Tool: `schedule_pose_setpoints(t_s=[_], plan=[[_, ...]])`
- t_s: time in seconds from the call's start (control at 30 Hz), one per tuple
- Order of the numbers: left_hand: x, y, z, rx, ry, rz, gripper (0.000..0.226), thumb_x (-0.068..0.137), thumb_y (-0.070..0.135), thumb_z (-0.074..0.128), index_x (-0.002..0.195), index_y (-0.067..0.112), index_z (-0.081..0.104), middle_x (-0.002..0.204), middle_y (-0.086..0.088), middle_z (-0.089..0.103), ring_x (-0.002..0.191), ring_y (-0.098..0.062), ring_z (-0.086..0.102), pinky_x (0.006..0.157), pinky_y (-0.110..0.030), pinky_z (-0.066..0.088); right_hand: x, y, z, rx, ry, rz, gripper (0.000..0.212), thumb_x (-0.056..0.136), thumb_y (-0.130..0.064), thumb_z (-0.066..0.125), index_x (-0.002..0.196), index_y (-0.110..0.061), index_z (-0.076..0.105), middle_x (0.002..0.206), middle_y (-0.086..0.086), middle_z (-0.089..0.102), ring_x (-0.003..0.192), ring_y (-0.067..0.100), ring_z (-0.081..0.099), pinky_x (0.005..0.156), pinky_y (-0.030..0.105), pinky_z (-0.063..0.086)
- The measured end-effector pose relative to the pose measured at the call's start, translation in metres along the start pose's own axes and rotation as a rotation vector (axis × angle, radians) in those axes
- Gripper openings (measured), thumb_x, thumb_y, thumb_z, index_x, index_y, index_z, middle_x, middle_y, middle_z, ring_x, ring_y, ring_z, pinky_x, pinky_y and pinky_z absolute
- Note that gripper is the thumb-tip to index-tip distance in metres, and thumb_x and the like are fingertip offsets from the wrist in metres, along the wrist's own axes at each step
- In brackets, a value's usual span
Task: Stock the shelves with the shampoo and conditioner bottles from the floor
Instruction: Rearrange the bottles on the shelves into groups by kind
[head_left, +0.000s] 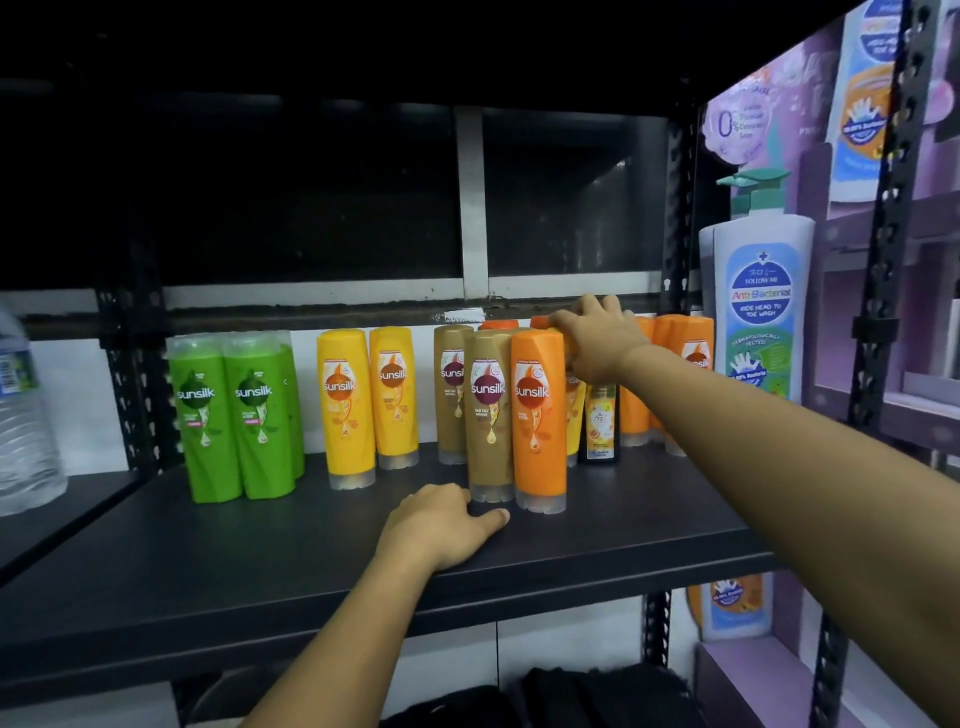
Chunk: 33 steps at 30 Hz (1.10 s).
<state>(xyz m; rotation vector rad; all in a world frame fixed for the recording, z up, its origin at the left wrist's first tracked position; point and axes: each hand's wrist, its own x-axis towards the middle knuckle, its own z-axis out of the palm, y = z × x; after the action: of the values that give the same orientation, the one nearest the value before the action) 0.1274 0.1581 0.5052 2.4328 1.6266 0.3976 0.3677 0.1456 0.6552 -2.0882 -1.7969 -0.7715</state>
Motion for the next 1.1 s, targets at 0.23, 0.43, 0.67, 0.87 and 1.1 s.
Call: schedule_pose_setpoints(t_s=[0.23, 0.43, 0.67, 0.87, 1.1], plan=[[-0.005, 0.003, -0.003, 0.000, -0.005, -0.005, 0.069, 0.087, 0.076, 0.049, 0.133, 0.028, 0.063, 0.128, 0.000, 0.066, 0.110, -0.022, 0.064, 0.093, -0.043, 0.055, -0.028, 0.000, -0.018, 0.338, -0.083, 0.095, 0.065, 0.087, -0.031, 0.077, 0.142, -0.029, 0.042, 0.141, 0.006, 0.045, 0.121, 0.031, 0.052, 0.091, 0.040, 0.054], [-0.007, 0.003, -0.004, 0.019, -0.012, -0.005, 0.069, 0.089, 0.075, 0.047, 0.135, 0.027, 0.062, 0.130, 0.000, 0.066, 0.109, -0.020, 0.064, 0.093, -0.042, 0.055, -0.066, 0.013, -0.028, 0.819, 0.020, 0.225, 0.045, 0.094, -0.023, 0.070, 0.133, -0.038, 0.051, 0.119, 0.000, 0.060, 0.090, 0.021, 0.068, 0.064, 0.033, 0.062], [-0.009, 0.004, -0.003, 0.046, 0.010, 0.009, 0.063, 0.092, 0.074, 0.044, 0.129, 0.026, 0.064, 0.122, 0.001, 0.067, 0.103, -0.018, 0.064, 0.090, -0.041, 0.056, -0.100, 0.016, -0.018, 1.067, 0.096, 0.212, 0.069, 0.095, -0.029, 0.069, 0.150, -0.041, 0.030, 0.123, -0.012, 0.053, 0.108, 0.018, 0.063, 0.090, 0.044, 0.059], [-0.012, 0.005, -0.003, 0.065, 0.022, 0.027, 0.063, 0.095, 0.071, 0.042, 0.130, 0.024, 0.064, 0.125, -0.002, 0.067, 0.106, -0.020, 0.064, 0.091, -0.041, 0.055, -0.133, 0.013, 0.014, 1.032, -0.207, 0.239, 0.108, 0.086, -0.016, 0.079, 0.156, -0.040, 0.000, 0.135, -0.006, 0.048, 0.125, 0.023, 0.053, 0.107, 0.051, 0.047], [-0.016, 0.007, -0.006, 0.051, 0.017, 0.040, 0.063, 0.095, 0.069, 0.045, 0.132, 0.022, 0.064, 0.127, -0.003, 0.066, 0.107, -0.021, 0.064, 0.092, -0.042, 0.055, -0.169, -0.005, 0.032, 0.993, -0.160, 0.332, 0.069, 0.091, -0.025, 0.074, 0.149, -0.028, 0.035, 0.142, -0.002, 0.054, 0.132, 0.026, 0.054, 0.105, 0.049, 0.049]])
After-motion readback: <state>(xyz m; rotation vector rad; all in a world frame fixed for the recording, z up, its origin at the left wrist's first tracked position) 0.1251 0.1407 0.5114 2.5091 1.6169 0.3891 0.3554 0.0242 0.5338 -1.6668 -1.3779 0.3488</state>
